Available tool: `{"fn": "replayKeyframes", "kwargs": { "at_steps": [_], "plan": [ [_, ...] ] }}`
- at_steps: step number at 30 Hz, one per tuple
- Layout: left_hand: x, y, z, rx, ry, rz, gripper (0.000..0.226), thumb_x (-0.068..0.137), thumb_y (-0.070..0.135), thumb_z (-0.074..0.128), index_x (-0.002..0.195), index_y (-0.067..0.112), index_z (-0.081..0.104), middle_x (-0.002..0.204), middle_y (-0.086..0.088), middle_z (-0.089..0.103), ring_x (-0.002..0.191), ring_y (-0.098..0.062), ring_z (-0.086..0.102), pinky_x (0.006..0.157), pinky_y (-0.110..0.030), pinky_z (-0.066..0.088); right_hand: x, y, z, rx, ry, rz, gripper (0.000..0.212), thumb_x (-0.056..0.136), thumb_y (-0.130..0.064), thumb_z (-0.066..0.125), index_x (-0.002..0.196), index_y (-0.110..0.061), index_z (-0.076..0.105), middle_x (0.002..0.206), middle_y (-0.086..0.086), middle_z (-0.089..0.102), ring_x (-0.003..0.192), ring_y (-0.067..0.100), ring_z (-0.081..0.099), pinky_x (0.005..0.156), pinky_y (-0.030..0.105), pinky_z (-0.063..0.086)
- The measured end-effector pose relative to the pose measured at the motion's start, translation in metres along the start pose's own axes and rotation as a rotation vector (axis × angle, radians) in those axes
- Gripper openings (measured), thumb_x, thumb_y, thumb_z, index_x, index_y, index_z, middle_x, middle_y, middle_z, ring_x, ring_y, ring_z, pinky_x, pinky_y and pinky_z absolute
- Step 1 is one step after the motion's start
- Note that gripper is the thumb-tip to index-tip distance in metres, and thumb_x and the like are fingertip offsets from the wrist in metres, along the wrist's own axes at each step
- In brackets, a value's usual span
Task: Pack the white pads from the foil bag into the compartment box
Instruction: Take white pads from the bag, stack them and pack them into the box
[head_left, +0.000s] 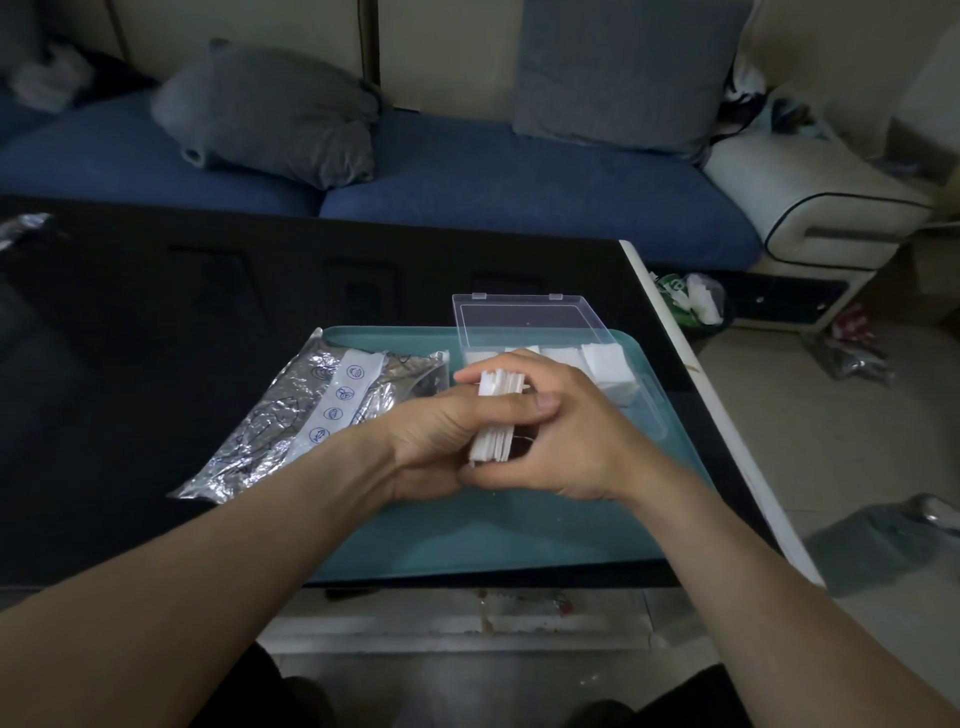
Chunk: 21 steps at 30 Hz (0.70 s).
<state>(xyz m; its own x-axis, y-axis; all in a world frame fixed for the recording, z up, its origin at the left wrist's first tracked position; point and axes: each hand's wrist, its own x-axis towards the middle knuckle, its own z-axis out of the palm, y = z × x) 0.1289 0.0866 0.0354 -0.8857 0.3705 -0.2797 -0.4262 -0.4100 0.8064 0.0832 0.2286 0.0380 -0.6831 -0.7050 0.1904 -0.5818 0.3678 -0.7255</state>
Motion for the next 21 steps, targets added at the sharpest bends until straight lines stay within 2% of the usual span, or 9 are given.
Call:
{"fn": "replayKeyframes", "kwargs": {
  "at_steps": [3,6,8,10,13,15,17,19,21],
  "plan": [
    [-0.003,0.003,-0.002,0.017,-0.054,-0.019,0.022,0.077,0.016,0.064,0.098,0.011,0.065,0.091,-0.009,0.071,0.09,-0.017,0.071,0.08,-0.029,0.058,0.0,-0.004,0.002,-0.004,-0.026,-0.004,0.078,0.061,-0.025,0.094,0.13,-0.034,0.06,0.123,-0.011,0.061,0.114,0.002,0.058,0.097,0.025,0.05],
    [-0.004,0.001,-0.005,0.146,-0.144,-0.052,0.026,0.072,0.005,0.071,0.096,0.005,0.063,0.089,-0.01,0.068,0.085,-0.02,0.068,0.074,-0.029,0.056,-0.002,-0.007,-0.004,0.023,-0.223,0.045,0.092,0.06,-0.026,0.097,0.14,-0.037,0.051,0.132,-0.012,0.056,0.122,0.003,0.055,0.103,0.028,0.049],
    [-0.005,0.0,-0.008,0.244,-0.24,-0.08,0.024,0.066,0.004,0.07,0.085,0.004,0.056,0.082,-0.011,0.059,0.075,-0.02,0.057,0.066,-0.028,0.046,-0.005,-0.005,-0.018,0.132,-0.38,0.08,0.096,0.062,-0.021,0.096,0.144,-0.034,0.048,0.134,-0.011,0.059,0.124,0.006,0.057,0.104,0.033,0.051],
    [-0.006,0.001,-0.01,0.24,-0.328,-0.107,0.022,0.068,0.001,0.062,0.072,0.01,0.042,0.074,-0.01,0.048,0.064,-0.017,0.048,0.056,-0.025,0.037,-0.008,-0.001,-0.034,0.263,-0.43,0.084,0.085,0.07,-0.011,0.091,0.144,-0.026,0.051,0.131,-0.003,0.063,0.123,0.015,0.061,0.104,0.042,0.051],
    [-0.005,0.001,-0.011,0.213,-0.424,-0.148,0.029,0.07,-0.003,0.057,0.072,0.013,0.033,0.075,-0.009,0.036,0.056,-0.014,0.042,0.047,-0.02,0.031,-0.01,0.008,-0.043,0.489,-0.425,0.114,0.064,0.076,0.003,0.078,0.136,-0.007,0.056,0.132,0.014,0.063,0.126,0.03,0.059,0.104,0.05,0.05],
    [-0.004,0.0,-0.009,0.229,-0.489,-0.165,0.022,0.073,-0.003,0.057,0.083,0.011,0.043,0.078,-0.01,0.03,0.056,-0.011,0.04,0.048,-0.019,0.029,-0.009,0.012,-0.041,0.509,-0.398,0.091,0.045,0.078,0.002,0.076,0.12,-0.006,0.064,0.134,0.012,0.063,0.128,0.028,0.059,0.103,0.046,0.051],
    [-0.004,-0.002,-0.006,0.253,-0.532,-0.174,0.031,0.076,-0.001,0.061,0.099,0.011,0.045,0.08,-0.015,0.023,0.058,-0.01,0.044,0.051,-0.02,0.03,-0.009,0.015,-0.038,0.5,-0.4,0.043,0.028,0.081,0.0,0.073,0.106,-0.009,0.066,0.137,0.01,0.062,0.13,0.024,0.058,0.105,0.04,0.05],
    [-0.003,-0.002,-0.008,0.267,-0.536,-0.149,0.044,0.075,0.009,0.076,0.107,0.009,0.046,0.084,-0.015,0.038,0.068,-0.014,0.054,0.06,-0.022,0.04,-0.01,0.017,-0.041,0.564,-0.378,0.0,0.023,0.082,-0.003,0.072,0.104,-0.006,0.065,0.135,0.014,0.063,0.128,0.026,0.059,0.105,0.039,0.049],
    [-0.003,0.002,-0.015,0.262,-0.503,-0.14,0.068,0.069,0.026,0.089,0.119,0.004,0.049,0.103,-0.016,0.056,0.082,-0.021,0.061,0.073,-0.027,0.049,-0.01,0.021,-0.052,0.741,-0.16,0.023,0.027,0.077,-0.014,0.082,0.1,-0.008,0.068,0.118,0.013,0.071,0.11,0.026,0.068,0.094,0.037,0.055]
  ]
}}
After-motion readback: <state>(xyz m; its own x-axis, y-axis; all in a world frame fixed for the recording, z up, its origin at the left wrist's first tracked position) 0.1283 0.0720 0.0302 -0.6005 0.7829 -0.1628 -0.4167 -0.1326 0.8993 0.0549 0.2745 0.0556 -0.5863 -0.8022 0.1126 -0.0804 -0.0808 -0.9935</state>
